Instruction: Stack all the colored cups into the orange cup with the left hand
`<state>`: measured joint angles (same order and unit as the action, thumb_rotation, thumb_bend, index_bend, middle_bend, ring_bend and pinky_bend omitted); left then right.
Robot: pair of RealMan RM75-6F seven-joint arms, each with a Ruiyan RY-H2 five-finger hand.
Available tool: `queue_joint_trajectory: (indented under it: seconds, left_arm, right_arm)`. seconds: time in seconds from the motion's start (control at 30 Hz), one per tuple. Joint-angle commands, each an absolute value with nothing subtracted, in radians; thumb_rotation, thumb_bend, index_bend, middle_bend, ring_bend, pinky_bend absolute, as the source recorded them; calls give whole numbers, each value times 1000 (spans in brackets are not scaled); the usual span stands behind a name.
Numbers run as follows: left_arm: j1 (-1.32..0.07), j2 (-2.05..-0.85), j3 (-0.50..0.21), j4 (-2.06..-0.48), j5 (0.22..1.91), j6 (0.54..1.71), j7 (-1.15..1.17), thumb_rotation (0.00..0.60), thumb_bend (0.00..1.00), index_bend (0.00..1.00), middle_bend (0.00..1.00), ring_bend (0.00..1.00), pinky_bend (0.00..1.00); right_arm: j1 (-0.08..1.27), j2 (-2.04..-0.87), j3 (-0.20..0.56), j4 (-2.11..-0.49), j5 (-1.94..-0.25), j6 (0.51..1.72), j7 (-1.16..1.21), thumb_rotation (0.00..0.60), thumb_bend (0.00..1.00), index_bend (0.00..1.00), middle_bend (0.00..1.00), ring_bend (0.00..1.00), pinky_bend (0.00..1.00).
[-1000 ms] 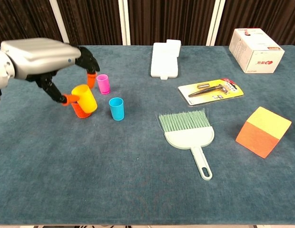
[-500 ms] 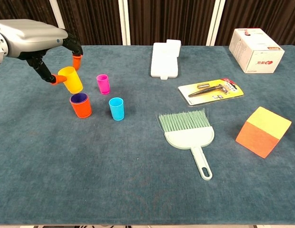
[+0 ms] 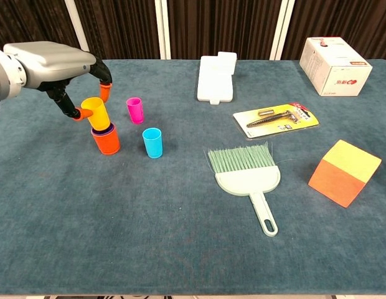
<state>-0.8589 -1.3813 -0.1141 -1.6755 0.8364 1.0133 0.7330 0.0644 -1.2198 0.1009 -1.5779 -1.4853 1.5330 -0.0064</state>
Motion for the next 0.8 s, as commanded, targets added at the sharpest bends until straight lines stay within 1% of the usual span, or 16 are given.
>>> queue_joint_trajectory:
  seconds: [0.03, 0.5, 0.6, 0.67, 0.77, 0.8]
  left_arm:
    - [-861, -1387, -113, -1674, 841, 1016, 730, 600, 375, 466, 177, 0, 0]
    - [-866, -1395, -96, -1680, 842, 1020, 739, 600, 374, 457, 173, 0, 0]
    - [-866, -1392, -91, -1679, 837, 1019, 743, 600, 370, 408, 166, 0, 0]
    - [-867, -1389, -87, -1680, 832, 1017, 748, 600, 366, 340, 162, 0, 0]
    - [-869, -1387, -83, -1680, 828, 1017, 754, 600, 364, 262, 155, 0, 0]
    - [-870, -1387, -82, -1680, 828, 1017, 756, 600, 362, 250, 153, 0, 0]
  right_arm:
    - [65, -1220, 101, -1577, -1485, 1532, -5, 600, 343, 88, 46, 86, 36]
    - [64, -1219, 100, -1579, -1486, 1532, -4, 600, 343, 89, 46, 86, 36]
    - [65, -1219, 100, -1579, -1485, 1531, -4, 600, 343, 89, 46, 86, 36]
    - [64, -1219, 101, -1579, -1485, 1531, -4, 600, 343, 89, 46, 86, 36]
    - [64, -1218, 101, -1579, -1484, 1531, -5, 600, 344, 89, 46, 85, 36]
    - [64, -1218, 101, -1579, -1484, 1531, -5, 600, 343, 88, 46, 86, 36]
